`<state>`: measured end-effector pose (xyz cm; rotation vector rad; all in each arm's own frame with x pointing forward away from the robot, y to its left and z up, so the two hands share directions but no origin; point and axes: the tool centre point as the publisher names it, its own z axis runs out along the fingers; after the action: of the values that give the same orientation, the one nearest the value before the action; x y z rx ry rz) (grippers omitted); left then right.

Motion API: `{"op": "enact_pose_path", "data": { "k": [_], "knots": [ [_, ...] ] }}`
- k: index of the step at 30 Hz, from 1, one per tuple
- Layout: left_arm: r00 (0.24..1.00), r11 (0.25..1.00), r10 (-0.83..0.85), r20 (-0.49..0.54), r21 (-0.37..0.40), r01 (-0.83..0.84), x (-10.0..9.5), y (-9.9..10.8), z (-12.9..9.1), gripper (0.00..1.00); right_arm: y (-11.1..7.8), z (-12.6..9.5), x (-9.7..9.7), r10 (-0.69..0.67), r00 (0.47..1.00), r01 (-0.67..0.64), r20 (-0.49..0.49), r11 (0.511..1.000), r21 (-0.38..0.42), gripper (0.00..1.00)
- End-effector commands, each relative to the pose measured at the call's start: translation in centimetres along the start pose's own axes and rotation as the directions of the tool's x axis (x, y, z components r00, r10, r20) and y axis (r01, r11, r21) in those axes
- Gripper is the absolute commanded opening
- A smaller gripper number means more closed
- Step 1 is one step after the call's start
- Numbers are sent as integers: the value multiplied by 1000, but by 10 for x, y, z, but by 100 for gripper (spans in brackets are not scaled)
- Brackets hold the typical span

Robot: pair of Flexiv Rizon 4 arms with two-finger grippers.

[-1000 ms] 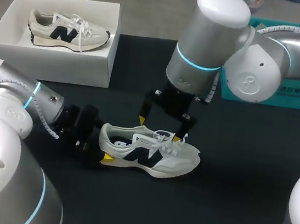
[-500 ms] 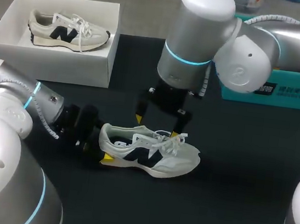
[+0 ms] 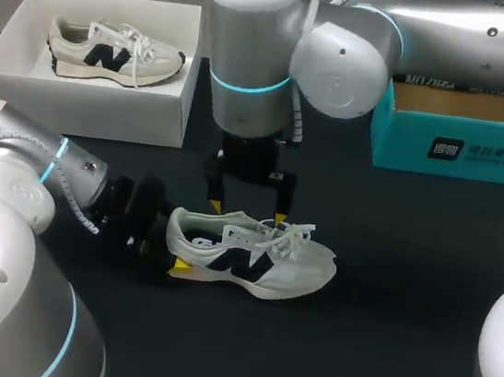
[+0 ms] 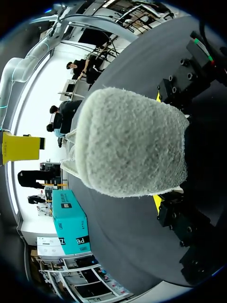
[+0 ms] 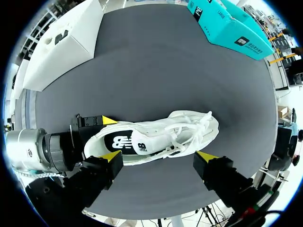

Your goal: Take the shoe out of the shoebox, open the shoe tongue, remove and reinsert the insole, then place the shoe into the shoebox

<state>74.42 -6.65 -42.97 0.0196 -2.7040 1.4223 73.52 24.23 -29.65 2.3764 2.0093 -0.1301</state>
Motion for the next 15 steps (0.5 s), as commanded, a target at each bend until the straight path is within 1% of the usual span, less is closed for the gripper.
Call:
{"op": "enact_pose_path", "data": {
  "k": [1,10,15],
  "knots": [
    [1000,1000,0,-1,-4,0,-3,5,3,0,-5,7,8,14,994,-14,106,1000,5,100],
    [1000,1000,0,-1,-4,0,-3,5,3,0,-10,18,12,-35,989,33,142,999,17,100],
    [1000,1000,0,-1,-4,0,-3,5,3,0,-11,24,16,-62,979,59,193,998,23,100]
  ]
}}
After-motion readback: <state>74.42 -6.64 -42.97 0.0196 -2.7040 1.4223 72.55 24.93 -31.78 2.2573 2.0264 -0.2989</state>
